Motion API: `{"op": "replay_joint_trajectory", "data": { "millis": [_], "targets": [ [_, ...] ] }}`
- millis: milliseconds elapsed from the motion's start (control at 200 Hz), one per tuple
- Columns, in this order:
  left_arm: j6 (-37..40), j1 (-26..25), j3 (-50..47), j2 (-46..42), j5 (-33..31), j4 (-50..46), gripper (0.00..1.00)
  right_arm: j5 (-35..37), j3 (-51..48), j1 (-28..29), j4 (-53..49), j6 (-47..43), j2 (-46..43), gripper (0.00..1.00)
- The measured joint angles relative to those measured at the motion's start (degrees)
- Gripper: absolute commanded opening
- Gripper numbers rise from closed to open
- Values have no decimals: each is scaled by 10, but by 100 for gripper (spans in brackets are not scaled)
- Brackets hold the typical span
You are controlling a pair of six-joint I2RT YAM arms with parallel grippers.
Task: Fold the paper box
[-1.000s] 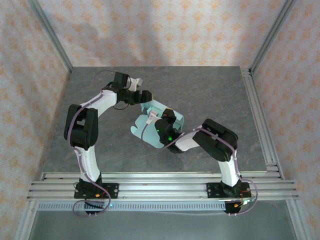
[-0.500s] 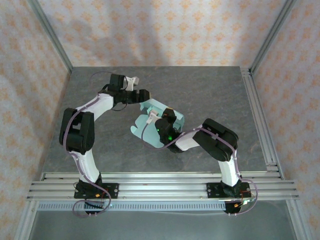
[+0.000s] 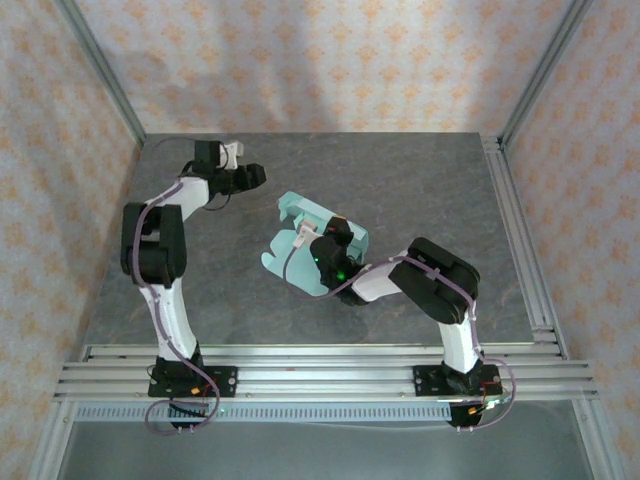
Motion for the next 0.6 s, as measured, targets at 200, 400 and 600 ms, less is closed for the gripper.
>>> {"op": "replay_joint_trajectory", "data": {
  "millis": [200, 400, 600],
  "targets": [
    [56, -36, 93, 84, 14, -98, 51, 0, 0, 0, 0, 4, 0, 0],
    [95, -75, 120, 93, 37, -157, 55, 9, 0, -5, -8, 10, -2, 0],
    [88, -76, 61, 72, 62, -143, 55, 8, 0, -12, -13, 13, -2, 0]
  ]
}}
